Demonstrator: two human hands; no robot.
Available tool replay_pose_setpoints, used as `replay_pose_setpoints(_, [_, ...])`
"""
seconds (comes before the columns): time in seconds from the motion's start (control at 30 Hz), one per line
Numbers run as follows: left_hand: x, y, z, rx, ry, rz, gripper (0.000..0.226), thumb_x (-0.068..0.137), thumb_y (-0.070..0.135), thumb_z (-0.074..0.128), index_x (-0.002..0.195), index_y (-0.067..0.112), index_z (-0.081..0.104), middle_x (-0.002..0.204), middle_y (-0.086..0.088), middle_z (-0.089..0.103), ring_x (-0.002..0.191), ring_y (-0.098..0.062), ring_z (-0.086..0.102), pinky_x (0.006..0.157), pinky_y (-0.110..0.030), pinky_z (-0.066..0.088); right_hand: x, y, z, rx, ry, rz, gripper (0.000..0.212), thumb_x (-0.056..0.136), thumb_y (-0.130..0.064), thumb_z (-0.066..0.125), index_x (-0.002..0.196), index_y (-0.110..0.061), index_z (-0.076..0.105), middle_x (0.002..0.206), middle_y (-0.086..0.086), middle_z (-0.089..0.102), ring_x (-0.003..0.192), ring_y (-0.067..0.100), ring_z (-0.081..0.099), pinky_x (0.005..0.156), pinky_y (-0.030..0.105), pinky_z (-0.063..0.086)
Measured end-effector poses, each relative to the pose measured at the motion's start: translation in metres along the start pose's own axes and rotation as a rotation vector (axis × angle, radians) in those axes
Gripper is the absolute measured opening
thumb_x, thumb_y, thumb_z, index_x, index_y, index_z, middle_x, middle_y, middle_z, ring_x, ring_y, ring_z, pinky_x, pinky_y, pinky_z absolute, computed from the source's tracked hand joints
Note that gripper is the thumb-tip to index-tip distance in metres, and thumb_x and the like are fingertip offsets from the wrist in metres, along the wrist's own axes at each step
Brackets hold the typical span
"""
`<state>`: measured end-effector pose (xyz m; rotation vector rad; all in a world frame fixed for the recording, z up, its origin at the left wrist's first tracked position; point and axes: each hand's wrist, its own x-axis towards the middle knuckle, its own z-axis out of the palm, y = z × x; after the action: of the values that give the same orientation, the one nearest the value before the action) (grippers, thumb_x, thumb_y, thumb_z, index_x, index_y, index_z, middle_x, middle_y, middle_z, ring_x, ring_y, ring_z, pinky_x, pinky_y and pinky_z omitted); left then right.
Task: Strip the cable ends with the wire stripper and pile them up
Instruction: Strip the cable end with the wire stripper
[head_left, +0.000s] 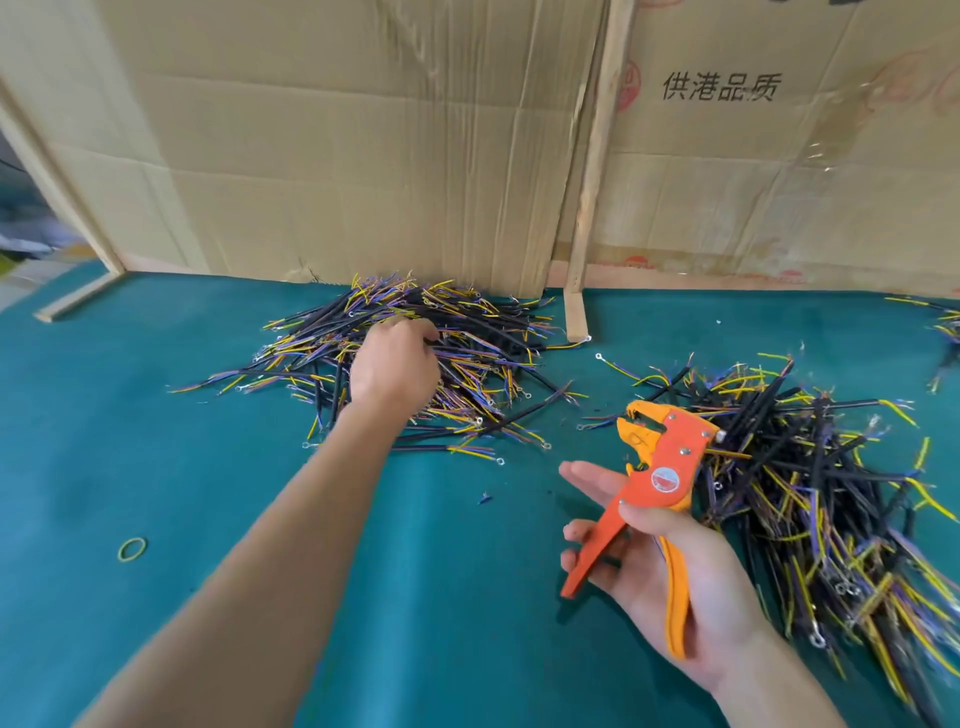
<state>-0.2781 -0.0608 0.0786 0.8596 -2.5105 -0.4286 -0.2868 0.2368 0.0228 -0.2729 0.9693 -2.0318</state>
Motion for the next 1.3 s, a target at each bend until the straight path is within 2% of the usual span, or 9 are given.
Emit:
replay_pose_setpoints(0.13, [0.022,-0.018,0.007,0.164,-0.081,0.034,0.024,0.098,0.018,0.059,0.115,0.024,0.075,0.113,-0.016,0.071,0.106,-0.04,0.063,0.083,-0.044,0.053,0.0,-0.002,-0.001,0.022,-0.004,0.007,0.046,0.081,-0.009,0.063,0.126,0.001,0.069,0.141,0.014,0.062,0.087,0.032,0.07,0.079,0.048,0.059])
replay_pose_setpoints(0.4, [0.029,0.005,-0.011,0.203,0.109,0.27,0.016,0.094,0.013,0.061,0.1,0.016,0.076,0.103,-0.014,0.069,0.096,-0.04,0.064,0.08,-0.04,0.044,0.001,-0.003,-0.001,0.062,-0.012,0.019,0.05,0.079,-0.013,0.066,0.126,0.003,0.067,0.14,0.016,0.062,0.087,0.033,0.07,0.078,0.049,0.059])
replay_pose_setpoints(0.5, [0.019,0.035,-0.024,-0.049,0.223,0.293,0.01,0.092,0.019,0.067,0.098,0.018,0.075,0.094,-0.009,0.069,0.089,-0.037,0.064,0.078,-0.043,0.05,0.001,-0.002,-0.001,0.066,-0.009,0.014,0.044,0.082,-0.006,0.062,0.125,0.003,0.068,0.14,0.016,0.063,0.086,0.032,0.07,0.077,0.048,0.059])
replay_pose_setpoints(0.57, [0.006,0.053,-0.032,-0.277,0.222,0.262,0.002,0.088,0.019,0.073,0.086,0.02,0.074,0.073,0.004,0.068,0.073,-0.023,0.065,0.072,-0.034,0.052,0.001,-0.003,0.0,0.064,-0.001,0.015,0.044,0.082,-0.009,0.065,0.123,0.002,0.069,0.139,0.016,0.063,0.086,0.032,0.071,0.075,0.047,0.059])
replay_pose_setpoints(0.63, [-0.015,0.067,-0.033,-0.608,0.132,0.141,0.012,0.086,0.015,0.077,0.078,0.02,0.071,0.059,0.006,0.066,0.056,-0.015,0.064,0.064,-0.028,0.055,0.001,-0.004,0.001,0.055,-0.008,0.016,0.053,0.075,-0.015,0.079,0.125,0.002,0.069,0.14,0.015,0.063,0.086,0.032,0.07,0.076,0.047,0.059])
replay_pose_setpoints(0.73, [-0.058,0.074,-0.023,-1.089,-0.018,-0.033,0.005,0.087,0.005,0.077,0.09,0.008,0.073,0.06,0.003,0.065,0.051,-0.018,0.064,0.057,-0.036,0.059,0.001,-0.005,0.001,0.043,-0.01,0.025,0.076,0.06,-0.023,0.093,0.127,0.003,0.067,0.141,0.015,0.062,0.087,0.032,0.07,0.077,0.047,0.058])
replay_pose_setpoints(0.87, [-0.102,0.075,0.009,-1.282,-0.085,-0.201,0.013,0.089,0.003,0.072,0.096,0.013,0.076,0.06,0.004,0.057,0.052,-0.013,0.059,0.053,-0.024,0.055,0.002,-0.004,-0.002,0.053,-0.014,0.041,0.074,0.061,-0.021,0.09,0.126,0.004,0.067,0.141,0.016,0.062,0.081,0.029,0.069,0.076,0.048,0.059])
replay_pose_setpoints(1.0, [-0.125,0.082,0.034,-1.44,-0.137,-0.361,0.015,0.091,0.004,0.07,0.099,0.015,0.076,0.068,-0.006,0.054,0.056,-0.017,0.059,0.055,-0.027,0.052,0.001,-0.004,0.002,0.019,-0.067,0.061,0.064,0.071,-0.021,0.081,0.128,0.003,0.066,0.135,0.021,0.064,0.079,0.029,0.066,0.077,0.048,0.057])
replay_pose_setpoints(1.3, [-0.121,0.07,0.047,-1.583,-0.006,-0.482,0.015,0.093,-0.002,0.066,0.097,0.009,0.056,0.073,-0.007,0.06,0.058,-0.02,0.064,0.057,-0.031,0.058,-0.017,-0.012,-0.001,-0.175,-0.113,0.197,0.065,0.069,-0.02,0.089,0.121,0.008,0.065,0.129,0.036,0.06,0.078,0.04,0.066,0.075,0.054,0.055])
